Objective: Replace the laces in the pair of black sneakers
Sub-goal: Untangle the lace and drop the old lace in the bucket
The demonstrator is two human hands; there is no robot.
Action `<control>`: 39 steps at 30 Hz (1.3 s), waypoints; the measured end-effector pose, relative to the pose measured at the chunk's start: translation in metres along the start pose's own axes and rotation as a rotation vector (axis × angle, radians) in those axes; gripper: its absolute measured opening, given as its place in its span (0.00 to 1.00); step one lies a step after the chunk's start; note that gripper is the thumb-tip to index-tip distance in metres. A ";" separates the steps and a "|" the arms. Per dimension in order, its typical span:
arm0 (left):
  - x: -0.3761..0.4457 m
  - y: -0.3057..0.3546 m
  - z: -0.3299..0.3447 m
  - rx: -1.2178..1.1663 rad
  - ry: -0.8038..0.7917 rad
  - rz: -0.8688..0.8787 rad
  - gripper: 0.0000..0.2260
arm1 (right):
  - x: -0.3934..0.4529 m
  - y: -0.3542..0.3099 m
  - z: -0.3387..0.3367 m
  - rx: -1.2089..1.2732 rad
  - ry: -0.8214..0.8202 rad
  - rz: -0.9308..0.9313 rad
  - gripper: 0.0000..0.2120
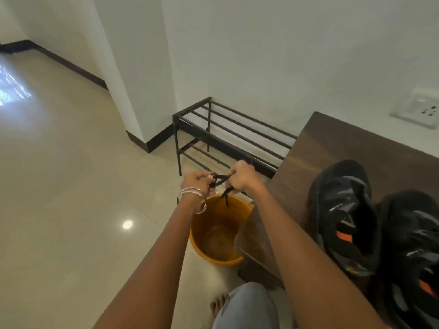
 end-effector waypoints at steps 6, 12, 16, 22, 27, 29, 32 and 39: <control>0.041 -0.099 0.018 0.276 -0.063 -0.160 0.11 | 0.040 0.051 0.070 -0.461 -0.201 0.053 0.18; 0.055 -0.137 0.014 0.299 -0.033 -0.283 0.04 | 0.055 0.061 0.071 -0.396 -0.153 0.075 0.12; 0.048 -0.118 0.009 0.190 0.019 -0.278 0.05 | 0.048 0.059 0.059 -0.216 -0.143 0.101 0.11; 0.011 -0.027 0.010 0.073 0.100 -0.073 0.09 | 0.006 0.022 0.005 0.189 -0.053 0.027 0.07; -0.043 0.072 0.049 -0.047 0.019 0.219 0.06 | -0.040 0.005 -0.070 0.373 0.026 -0.041 0.07; -0.064 0.101 0.075 -0.060 -0.012 0.288 0.07 | -0.063 0.007 -0.105 0.419 0.084 -0.068 0.07; -0.104 0.130 0.126 -0.100 -0.081 0.346 0.07 | -0.101 0.028 -0.168 0.481 0.227 -0.110 0.06; -0.173 0.132 0.244 -0.087 -0.280 0.391 0.09 | -0.184 0.123 -0.296 0.568 0.637 -0.107 0.08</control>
Point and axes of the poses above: each hand's wrist, its own x-axis towards the middle knuckle, its own z-axis out of the palm, y = z × x, the point moved 9 cm from there along x, towards the middle knuckle
